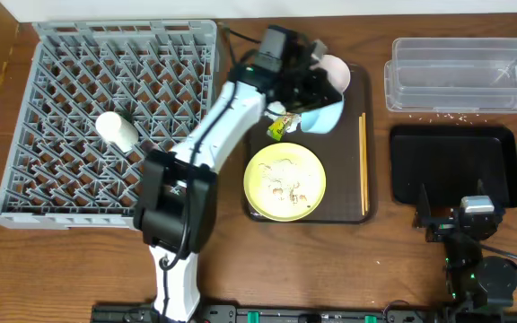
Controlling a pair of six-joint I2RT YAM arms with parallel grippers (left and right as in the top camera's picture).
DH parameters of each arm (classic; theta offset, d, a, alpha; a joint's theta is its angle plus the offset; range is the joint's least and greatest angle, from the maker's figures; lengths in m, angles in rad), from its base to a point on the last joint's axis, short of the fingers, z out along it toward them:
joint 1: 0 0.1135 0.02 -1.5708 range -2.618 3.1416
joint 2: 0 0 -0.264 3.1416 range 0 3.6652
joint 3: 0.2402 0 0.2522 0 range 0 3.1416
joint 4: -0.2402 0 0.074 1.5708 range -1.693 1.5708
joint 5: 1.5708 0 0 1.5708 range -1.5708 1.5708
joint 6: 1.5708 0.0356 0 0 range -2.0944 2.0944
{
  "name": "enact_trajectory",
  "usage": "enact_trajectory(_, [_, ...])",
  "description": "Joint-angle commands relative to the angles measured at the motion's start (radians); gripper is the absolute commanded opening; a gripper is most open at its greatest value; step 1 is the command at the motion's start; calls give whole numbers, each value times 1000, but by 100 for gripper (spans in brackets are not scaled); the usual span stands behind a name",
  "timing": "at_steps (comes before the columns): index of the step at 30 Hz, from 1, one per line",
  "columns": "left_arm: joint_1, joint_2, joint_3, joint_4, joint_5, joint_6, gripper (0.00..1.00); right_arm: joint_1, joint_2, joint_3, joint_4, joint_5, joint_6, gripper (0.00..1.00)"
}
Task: Sort waste into correct bins and load items into the dishwasher
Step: 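Lift the light-blue bowl with the left gripper over the rack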
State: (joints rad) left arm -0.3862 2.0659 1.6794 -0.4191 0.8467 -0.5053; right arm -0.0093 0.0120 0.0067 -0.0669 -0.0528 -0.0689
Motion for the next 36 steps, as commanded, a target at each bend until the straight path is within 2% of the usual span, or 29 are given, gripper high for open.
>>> enact_trajectory(1, [92, -14, 0, 94, 245, -106, 8, -10, -5, -1, -5, -4, 12, 99])
enact_trajectory(6, [229, -15, 0, 280, 380, -241, 7, -10, -5, -1, -5, -4, 12, 99])
enact_trajectory(9, [311, -16, 0, 364, 405, -332, 7, -10, -5, -1, -5, -4, 12, 99])
enact_trajectory(14, [471, -20, 0, 615, 457, -497, 8, -10, -5, -1, -5, -4, 12, 99])
enact_trajectory(17, [561, -20, 0, 669, 455, -571, 8, -10, -5, -1, -4, -5, 12, 99])
enact_trajectory(25, [816, -9, -3, 666, 448, -569, 7, -10, -5, -1, -5, -4, 12, 99])
enact_trajectory(28, [880, 1, -10, 658, 449, -523, 7, -10, -5, -1, -5, -4, 12, 99])
enact_trajectory(31, [909, 22, -16, 632, 448, -480, 7, -10, -5, -1, -5, -4, 12, 99])
enact_trajectory(36, [911, 72, -23, 623, 451, -479, 8, -10, -5, -1, -4, -4, 12, 99])
